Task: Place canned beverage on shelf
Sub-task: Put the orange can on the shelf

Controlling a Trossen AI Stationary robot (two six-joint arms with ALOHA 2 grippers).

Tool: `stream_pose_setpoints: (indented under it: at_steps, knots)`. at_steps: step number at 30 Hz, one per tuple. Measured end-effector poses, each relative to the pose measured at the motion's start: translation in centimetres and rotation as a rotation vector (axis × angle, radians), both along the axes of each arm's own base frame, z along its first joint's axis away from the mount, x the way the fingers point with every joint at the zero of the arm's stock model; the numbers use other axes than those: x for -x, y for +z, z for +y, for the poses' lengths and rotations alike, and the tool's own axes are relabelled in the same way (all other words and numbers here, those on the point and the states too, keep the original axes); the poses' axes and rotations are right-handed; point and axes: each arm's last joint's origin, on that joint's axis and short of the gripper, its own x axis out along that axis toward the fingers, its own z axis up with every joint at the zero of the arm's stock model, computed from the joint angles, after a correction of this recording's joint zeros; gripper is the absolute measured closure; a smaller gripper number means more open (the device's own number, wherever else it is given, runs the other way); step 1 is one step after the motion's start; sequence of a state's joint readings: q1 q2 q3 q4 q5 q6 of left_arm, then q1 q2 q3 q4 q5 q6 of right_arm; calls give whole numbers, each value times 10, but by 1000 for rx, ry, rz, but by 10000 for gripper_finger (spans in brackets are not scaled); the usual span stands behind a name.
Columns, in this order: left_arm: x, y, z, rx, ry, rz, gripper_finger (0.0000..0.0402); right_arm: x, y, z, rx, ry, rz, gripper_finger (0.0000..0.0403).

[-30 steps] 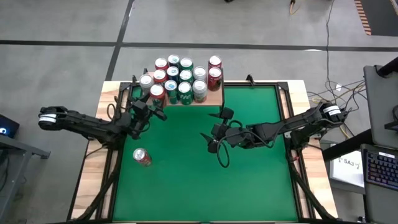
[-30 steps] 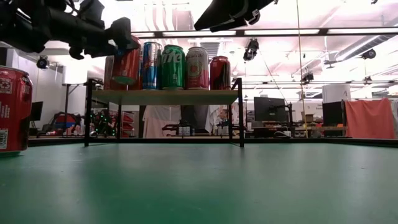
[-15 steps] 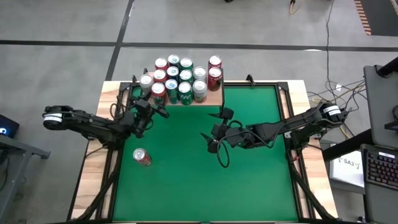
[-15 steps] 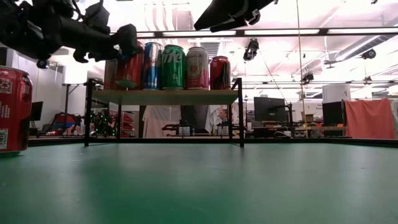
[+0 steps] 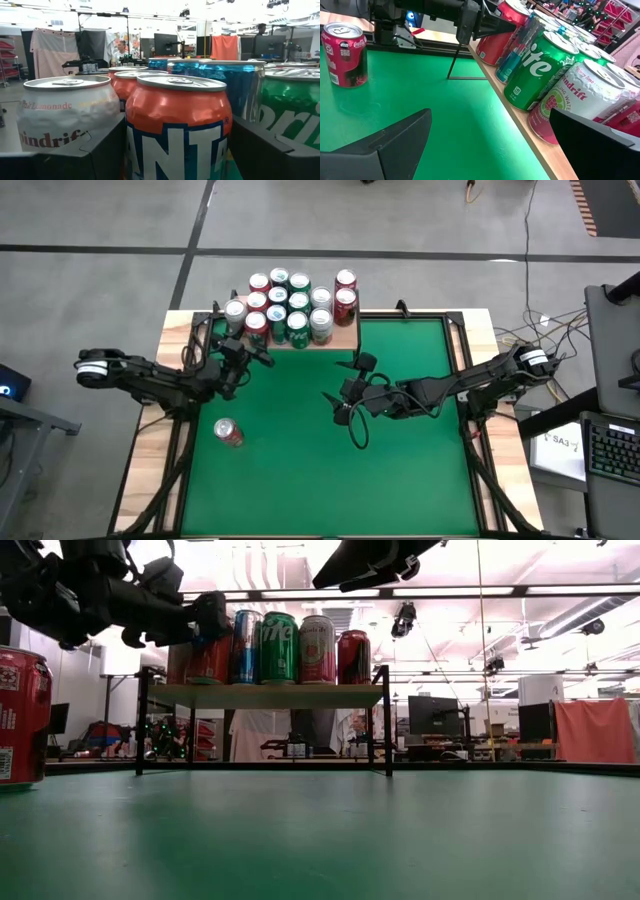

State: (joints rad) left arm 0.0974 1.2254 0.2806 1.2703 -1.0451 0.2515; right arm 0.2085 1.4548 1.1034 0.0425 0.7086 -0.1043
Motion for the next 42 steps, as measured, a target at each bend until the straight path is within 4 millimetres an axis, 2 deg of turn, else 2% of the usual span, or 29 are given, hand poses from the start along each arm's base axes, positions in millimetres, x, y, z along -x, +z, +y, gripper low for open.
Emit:
stream_pose_setpoints:
  at_steps: [21, 32, 42]
  knots:
    - [-2, -4, 7, -5, 31, -8, 103, 0, 0, 0, 0, 0, 0, 5]
    - [-3, -7, 8, -1, 34, 1, 68, 0, 0, 0, 0, 0, 0, 5]
    - [-3, -7, 8, 4, 55, 5, 66, 0, 0, 0, 0, 0, 0, 5]
